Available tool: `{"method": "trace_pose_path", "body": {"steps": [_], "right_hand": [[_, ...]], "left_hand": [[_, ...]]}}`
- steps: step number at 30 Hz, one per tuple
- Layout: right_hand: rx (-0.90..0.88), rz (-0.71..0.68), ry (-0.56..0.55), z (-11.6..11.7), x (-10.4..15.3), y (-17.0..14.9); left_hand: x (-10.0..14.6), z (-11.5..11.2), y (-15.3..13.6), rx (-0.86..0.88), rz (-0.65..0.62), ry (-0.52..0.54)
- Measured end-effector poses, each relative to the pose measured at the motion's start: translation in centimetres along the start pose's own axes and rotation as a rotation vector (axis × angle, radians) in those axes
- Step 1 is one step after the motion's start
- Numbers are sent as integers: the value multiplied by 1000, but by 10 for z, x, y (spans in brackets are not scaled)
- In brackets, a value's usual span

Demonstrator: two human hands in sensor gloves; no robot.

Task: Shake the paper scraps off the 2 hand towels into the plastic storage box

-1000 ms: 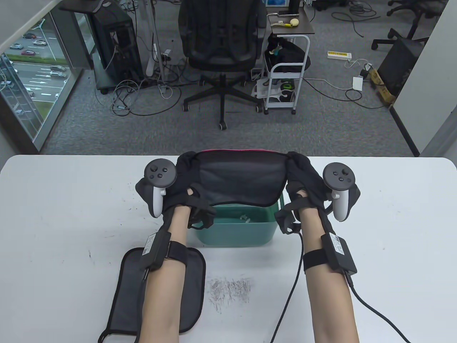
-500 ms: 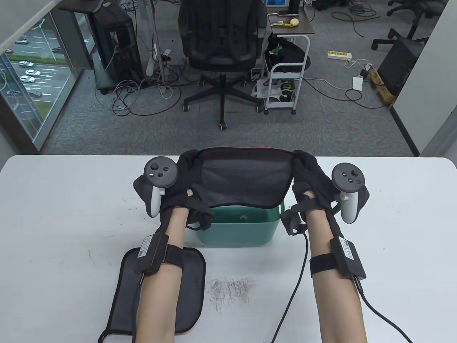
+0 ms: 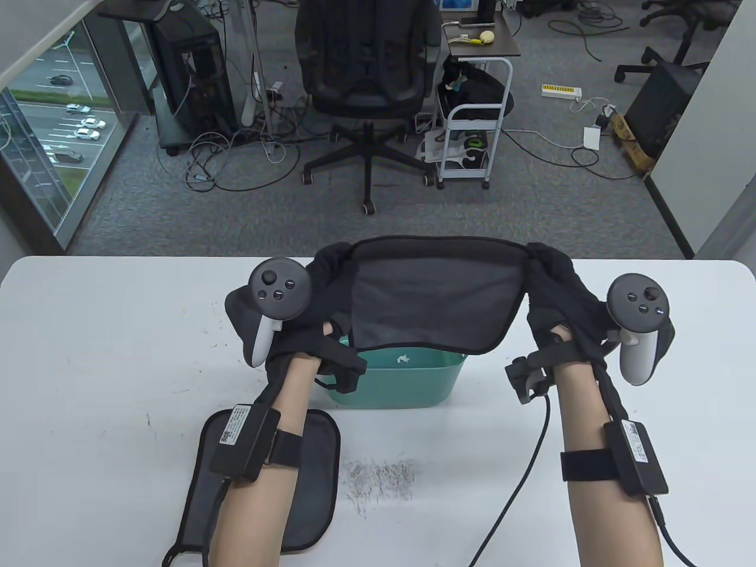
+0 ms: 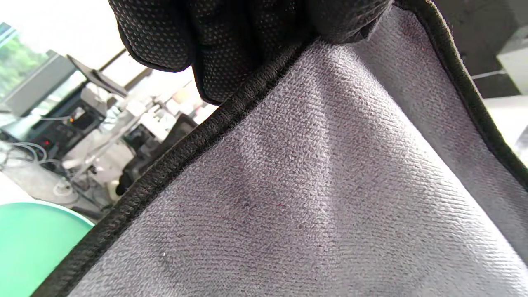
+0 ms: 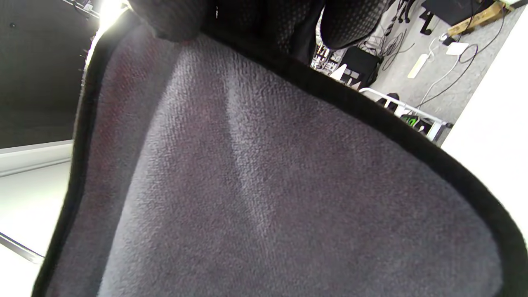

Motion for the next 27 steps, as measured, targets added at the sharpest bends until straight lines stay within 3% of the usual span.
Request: {"method": "trace_pose_path", "body": {"steps": [6, 14, 23, 27], "right_hand": [[72, -8, -46, -28, 19, -4], [90, 9, -32, -59, 48, -36], [117, 64, 24, -74, 84, -105], [106, 92, 74, -77, 100, -139]], "left_hand": [[16, -20, 19, -15, -56, -64], [46, -67, 21, 6, -120, -172], [79, -126, 5, 49, -152, -298], [98, -157, -9, 105, -155, -410]]}}
Point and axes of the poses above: the tracker on the back of each hand, its own y axis roughly to the thumb side, its own x axis roughly from the fingertips to the wrist, z = x × y, the point moved 5 cm from there along -x, roughly from the wrist to the fingertips, and after that the axes turned 2 degrees about x, right-handed, at the moved point
